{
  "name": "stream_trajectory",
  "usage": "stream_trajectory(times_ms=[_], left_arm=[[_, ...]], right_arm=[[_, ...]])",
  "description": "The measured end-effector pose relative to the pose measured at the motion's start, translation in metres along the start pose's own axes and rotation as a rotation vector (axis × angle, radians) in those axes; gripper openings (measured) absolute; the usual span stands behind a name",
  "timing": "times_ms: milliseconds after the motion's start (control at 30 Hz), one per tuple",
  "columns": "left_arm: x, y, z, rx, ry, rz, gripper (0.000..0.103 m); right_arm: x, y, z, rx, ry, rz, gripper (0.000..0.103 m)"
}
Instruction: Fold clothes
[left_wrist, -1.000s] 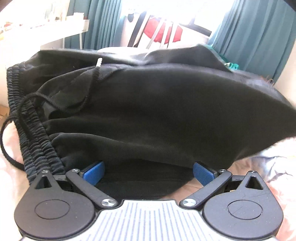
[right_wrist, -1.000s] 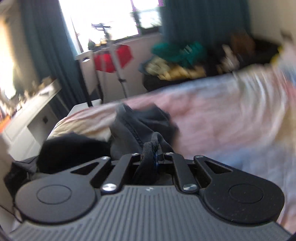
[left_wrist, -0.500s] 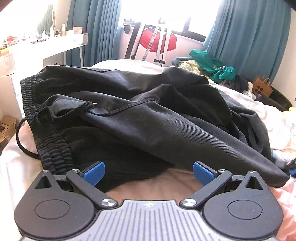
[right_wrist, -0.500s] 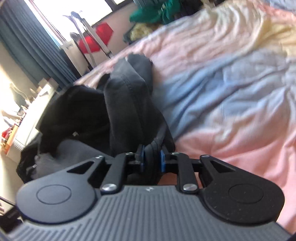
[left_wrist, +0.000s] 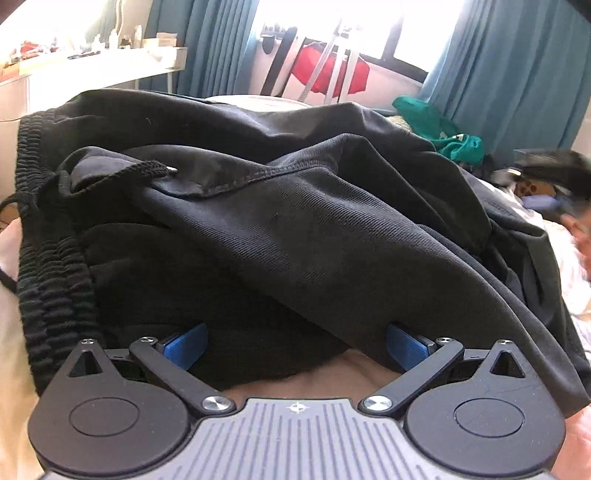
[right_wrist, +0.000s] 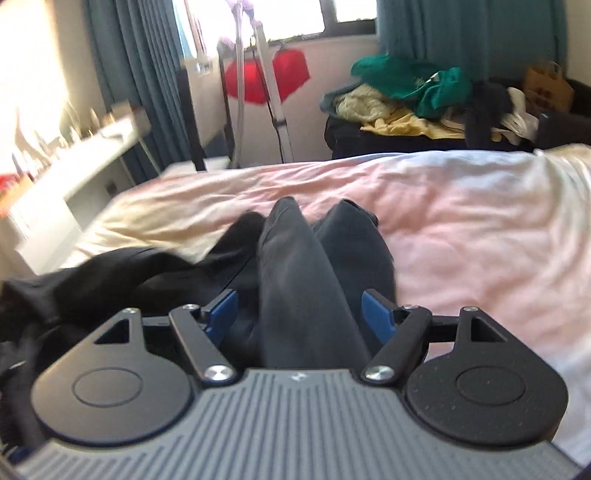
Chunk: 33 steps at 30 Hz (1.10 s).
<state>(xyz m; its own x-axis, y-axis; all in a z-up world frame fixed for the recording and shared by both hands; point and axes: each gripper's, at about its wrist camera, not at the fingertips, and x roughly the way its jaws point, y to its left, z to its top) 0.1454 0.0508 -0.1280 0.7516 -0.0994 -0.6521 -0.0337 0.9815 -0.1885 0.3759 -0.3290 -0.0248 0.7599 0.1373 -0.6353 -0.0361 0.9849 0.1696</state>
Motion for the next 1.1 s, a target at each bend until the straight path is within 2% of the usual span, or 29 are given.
stream_trajectory(times_ms=[100,167,200,233,300,367,467,567,900,933,1000,1100], left_arm=[[0.01,0.002,-0.002,0.016,-0.002,0.001,0.103],[0.014,0.001,-0.003,0.03,-0.011,0.006,0.103],[0.015,0.0,-0.004,0.042,-0.023,0.005,0.103],[0.016,-0.001,-0.005,0.053,-0.034,0.004,0.103],[0.018,-0.001,-0.005,0.065,-0.039,0.001,0.103],[0.016,0.002,-0.005,0.048,-0.04,-0.011,0.103],[0.012,0.006,-0.005,0.024,-0.036,-0.031,0.103],[0.006,0.01,-0.003,-0.009,-0.032,-0.049,0.103],[-0.009,0.029,0.002,-0.177,0.017,-0.128,0.103],[-0.013,0.032,0.0,-0.198,0.025,-0.136,0.103],[-0.02,0.038,-0.003,-0.24,0.042,-0.152,0.103],[-0.037,0.057,-0.009,-0.376,0.085,-0.224,0.103]], right_arm=[[0.058,-0.006,0.016,0.078,0.065,-0.007,0.073],[0.082,-0.005,0.018,0.129,0.097,0.007,0.056],[0.088,-0.002,0.019,0.12,0.106,0.009,0.034],[0.091,0.003,0.018,0.093,0.109,-0.004,0.019],[0.08,0.011,0.016,0.045,0.063,-0.03,0.016],[0.051,0.012,0.018,0.051,-0.052,-0.034,0.015],[-0.004,-0.008,0.025,0.146,-0.225,-0.084,0.015],[-0.066,-0.048,0.015,0.29,-0.363,-0.166,0.015],[-0.209,-0.179,-0.136,0.814,-0.491,-0.353,0.015],[-0.217,-0.19,-0.152,0.86,-0.484,-0.366,0.015],[-0.212,-0.206,-0.183,0.94,-0.408,-0.366,0.015],[-0.2,-0.23,-0.22,1.109,-0.313,-0.304,0.015]])
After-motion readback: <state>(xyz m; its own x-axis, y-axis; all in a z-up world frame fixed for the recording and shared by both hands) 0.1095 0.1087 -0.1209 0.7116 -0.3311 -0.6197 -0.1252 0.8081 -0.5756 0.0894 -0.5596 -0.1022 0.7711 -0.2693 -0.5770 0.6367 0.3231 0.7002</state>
